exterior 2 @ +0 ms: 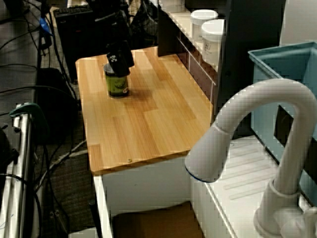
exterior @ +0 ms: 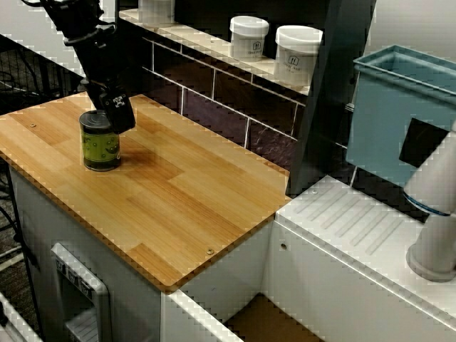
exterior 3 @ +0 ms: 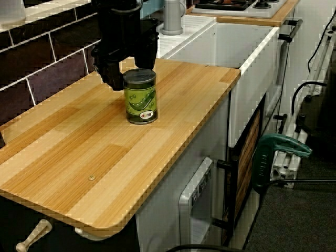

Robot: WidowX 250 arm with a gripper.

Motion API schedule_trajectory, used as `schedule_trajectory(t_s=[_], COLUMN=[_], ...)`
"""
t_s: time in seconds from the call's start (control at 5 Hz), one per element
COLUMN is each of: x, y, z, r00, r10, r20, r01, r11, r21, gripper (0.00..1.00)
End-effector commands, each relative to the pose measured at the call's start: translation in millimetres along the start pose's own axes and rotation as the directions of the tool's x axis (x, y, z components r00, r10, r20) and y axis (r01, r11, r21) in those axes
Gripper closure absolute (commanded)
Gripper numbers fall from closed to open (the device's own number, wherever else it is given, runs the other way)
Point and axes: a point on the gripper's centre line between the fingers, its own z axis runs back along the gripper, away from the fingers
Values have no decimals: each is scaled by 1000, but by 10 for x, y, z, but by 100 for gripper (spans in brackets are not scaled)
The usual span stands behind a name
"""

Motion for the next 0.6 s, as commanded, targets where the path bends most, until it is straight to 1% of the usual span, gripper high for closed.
schedule_trajectory(t_s=[0.0,0.2,0.4], x=[-122,-200,-234], y=[63,76,96], z=[195,219,214], r00=[999,999,999], r10=[-24,-20,-22], r20=[25,28,27], r01=[23,19,21], r11=[999,999,999], r21=[39,35,25], gripper=[0,0,0])
